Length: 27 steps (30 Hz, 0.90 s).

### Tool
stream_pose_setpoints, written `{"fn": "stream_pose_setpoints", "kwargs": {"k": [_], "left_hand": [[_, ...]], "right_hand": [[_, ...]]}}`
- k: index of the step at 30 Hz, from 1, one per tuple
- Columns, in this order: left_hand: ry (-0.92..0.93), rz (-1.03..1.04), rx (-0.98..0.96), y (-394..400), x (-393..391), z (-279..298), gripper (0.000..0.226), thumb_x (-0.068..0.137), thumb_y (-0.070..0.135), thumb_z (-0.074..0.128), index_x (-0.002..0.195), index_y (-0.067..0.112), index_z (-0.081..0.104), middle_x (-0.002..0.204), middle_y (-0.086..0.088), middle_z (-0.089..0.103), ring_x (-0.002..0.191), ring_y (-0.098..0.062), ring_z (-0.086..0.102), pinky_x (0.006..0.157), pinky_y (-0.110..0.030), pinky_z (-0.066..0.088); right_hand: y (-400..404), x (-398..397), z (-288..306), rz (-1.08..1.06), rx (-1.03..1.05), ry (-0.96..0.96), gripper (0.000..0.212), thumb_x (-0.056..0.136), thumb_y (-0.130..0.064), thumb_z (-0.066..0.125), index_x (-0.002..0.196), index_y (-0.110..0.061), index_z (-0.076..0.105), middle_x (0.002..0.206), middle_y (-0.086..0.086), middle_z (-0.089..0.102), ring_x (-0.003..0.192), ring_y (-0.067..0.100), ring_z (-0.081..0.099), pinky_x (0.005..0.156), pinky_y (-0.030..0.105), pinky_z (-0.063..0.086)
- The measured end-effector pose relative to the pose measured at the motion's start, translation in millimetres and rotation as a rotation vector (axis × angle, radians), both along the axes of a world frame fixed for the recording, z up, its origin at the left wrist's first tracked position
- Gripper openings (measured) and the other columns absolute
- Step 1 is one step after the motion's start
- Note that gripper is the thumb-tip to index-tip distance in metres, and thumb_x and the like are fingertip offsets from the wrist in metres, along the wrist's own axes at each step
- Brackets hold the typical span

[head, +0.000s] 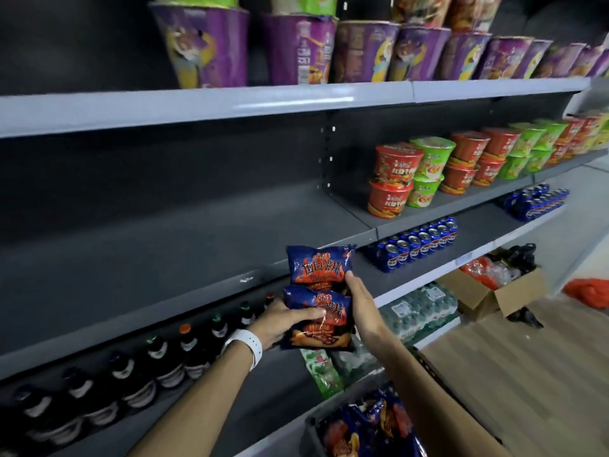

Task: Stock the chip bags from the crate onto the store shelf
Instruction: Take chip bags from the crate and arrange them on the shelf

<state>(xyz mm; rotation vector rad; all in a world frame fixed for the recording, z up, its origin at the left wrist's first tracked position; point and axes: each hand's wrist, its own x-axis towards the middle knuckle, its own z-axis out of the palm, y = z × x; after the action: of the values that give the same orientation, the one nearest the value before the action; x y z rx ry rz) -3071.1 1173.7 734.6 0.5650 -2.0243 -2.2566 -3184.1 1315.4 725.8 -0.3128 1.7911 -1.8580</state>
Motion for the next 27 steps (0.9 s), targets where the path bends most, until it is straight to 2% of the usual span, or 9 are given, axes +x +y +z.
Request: {"fn": "stream_pose_setpoints", "kwargs": {"k": [3, 8, 12, 17, 20, 23, 27], "left_hand": [[0.047, 0.062, -0.059, -38.3, 49.5, 23.7, 0.05, 0.07, 0.018, 0.086, 0.116, 0.017, 0.065, 0.111, -0.002, 0.073, 0.106, -0.02, 0.068, 0.092, -0.035, 0.055], [0.143, 0.14, -0.124, -97.0, 137.3, 65.7, 0.04, 0.076, 0.01, 0.081, 0.111, 0.019, 0.066, 0.109, 0.0, 0.074, 0.103, -0.016, 0.069, 0.083, -0.024, 0.055], [0.178, 0.191, -0.166, -142.7, 211.7, 89.2, 0.047, 0.076, 0.014, 0.082, 0.119, 0.016, 0.064, 0.115, -0.002, 0.072, 0.109, -0.019, 0.067, 0.094, -0.034, 0.053], [0.216, 0.281, -0.203, -190.7, 314.5, 110.9, 0.044, 0.077, 0.014, 0.081, 0.117, 0.019, 0.064, 0.115, -0.002, 0.072, 0.108, -0.018, 0.067, 0.096, -0.035, 0.052], [0.223, 0.346, -0.216, -218.6, 381.3, 118.9, 0.047, 0.078, 0.013, 0.08, 0.121, 0.019, 0.062, 0.116, -0.001, 0.071, 0.11, -0.018, 0.067, 0.095, -0.034, 0.053], [0.223, 0.429, -0.215, -244.5, 450.3, 123.5, 0.052, 0.079, 0.011, 0.08, 0.127, 0.015, 0.06, 0.12, -0.006, 0.07, 0.113, -0.022, 0.065, 0.099, -0.04, 0.051], [0.219, 0.534, -0.235, -269.7, 539.7, 132.2, 0.05, 0.083, 0.005, 0.075, 0.129, 0.012, 0.058, 0.121, -0.008, 0.069, 0.113, -0.021, 0.065, 0.093, -0.032, 0.054]], "right_hand": [[-45.3, 39.0, 21.7, 0.084, -0.016, 0.032, 0.056, 0.08, -0.075, 0.053, 0.116, -0.033, 0.066, 0.116, 0.003, 0.072, 0.106, 0.024, 0.071, 0.101, 0.051, 0.05], [-115.1, 116.1, 64.1, 0.199, -0.081, 0.087, 0.047, 0.099, -0.058, 0.044, 0.125, -0.022, 0.059, 0.12, 0.006, 0.07, 0.105, 0.021, 0.071, 0.095, 0.044, 0.054], [-170.1, 181.4, 90.2, 0.276, -0.083, 0.131, 0.047, 0.096, -0.062, 0.044, 0.122, -0.026, 0.061, 0.117, 0.004, 0.072, 0.105, 0.02, 0.071, 0.099, 0.047, 0.052], [-235.5, 272.6, 111.7, 0.403, -0.09, 0.164, 0.053, 0.09, -0.072, 0.043, 0.121, -0.034, 0.061, 0.114, -0.004, 0.073, 0.105, 0.017, 0.071, 0.102, 0.049, 0.05], [-275.2, 331.4, 119.2, 0.485, -0.107, 0.143, 0.052, 0.094, -0.068, 0.043, 0.125, -0.03, 0.06, 0.115, -0.001, 0.073, 0.104, 0.018, 0.072, 0.101, 0.049, 0.051], [-317.7, 391.8, 123.6, 0.592, -0.115, 0.144, 0.06, 0.089, -0.073, 0.044, 0.128, -0.029, 0.059, 0.117, 0.001, 0.073, 0.104, 0.019, 0.072, 0.099, 0.049, 0.052], [-365.5, 477.0, 129.7, 0.708, -0.133, 0.142, 0.047, 0.098, -0.063, 0.038, 0.125, -0.032, 0.06, 0.114, -0.001, 0.074, 0.098, 0.014, 0.073, 0.088, 0.038, 0.055]]}}
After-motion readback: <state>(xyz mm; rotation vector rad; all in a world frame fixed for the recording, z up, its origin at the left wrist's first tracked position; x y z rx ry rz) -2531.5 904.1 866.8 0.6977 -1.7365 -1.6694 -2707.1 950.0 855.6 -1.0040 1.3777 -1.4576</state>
